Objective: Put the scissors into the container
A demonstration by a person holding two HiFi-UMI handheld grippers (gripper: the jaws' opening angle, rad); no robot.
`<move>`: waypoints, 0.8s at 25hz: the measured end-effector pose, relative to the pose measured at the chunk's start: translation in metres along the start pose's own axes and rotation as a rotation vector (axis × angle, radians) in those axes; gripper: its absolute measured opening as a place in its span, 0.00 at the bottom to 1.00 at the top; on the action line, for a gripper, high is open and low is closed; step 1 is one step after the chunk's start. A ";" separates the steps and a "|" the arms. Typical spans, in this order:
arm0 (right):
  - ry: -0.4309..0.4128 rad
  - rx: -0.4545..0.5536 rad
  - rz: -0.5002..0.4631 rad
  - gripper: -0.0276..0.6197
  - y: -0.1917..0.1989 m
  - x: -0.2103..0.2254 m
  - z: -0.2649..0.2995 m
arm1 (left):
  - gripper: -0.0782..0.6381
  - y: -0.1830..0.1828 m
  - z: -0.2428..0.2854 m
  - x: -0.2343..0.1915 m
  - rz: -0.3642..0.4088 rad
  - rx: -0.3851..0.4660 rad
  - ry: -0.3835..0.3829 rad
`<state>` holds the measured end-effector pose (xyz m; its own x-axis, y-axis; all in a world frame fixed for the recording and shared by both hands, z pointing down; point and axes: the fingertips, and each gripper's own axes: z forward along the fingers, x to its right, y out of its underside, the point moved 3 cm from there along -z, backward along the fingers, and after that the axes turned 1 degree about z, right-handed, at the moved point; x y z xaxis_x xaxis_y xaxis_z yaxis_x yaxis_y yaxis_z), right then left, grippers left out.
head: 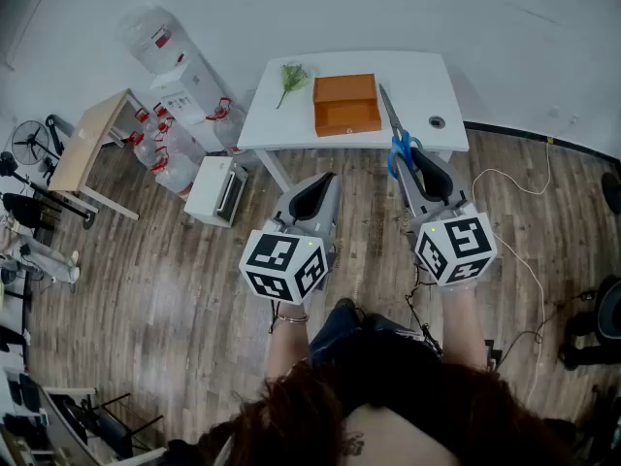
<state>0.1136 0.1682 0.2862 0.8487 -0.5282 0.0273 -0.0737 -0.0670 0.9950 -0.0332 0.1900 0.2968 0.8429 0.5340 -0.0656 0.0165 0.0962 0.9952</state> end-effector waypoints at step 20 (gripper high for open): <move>0.011 -0.013 0.007 0.17 0.027 0.029 0.061 | 0.14 0.004 0.068 -0.041 -0.005 -0.010 0.039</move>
<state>0.1044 0.1000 0.3078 0.8540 -0.5190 0.0353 -0.0728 -0.0521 0.9960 -0.0317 0.1115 0.3079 0.8211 0.5660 -0.0736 0.0153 0.1071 0.9941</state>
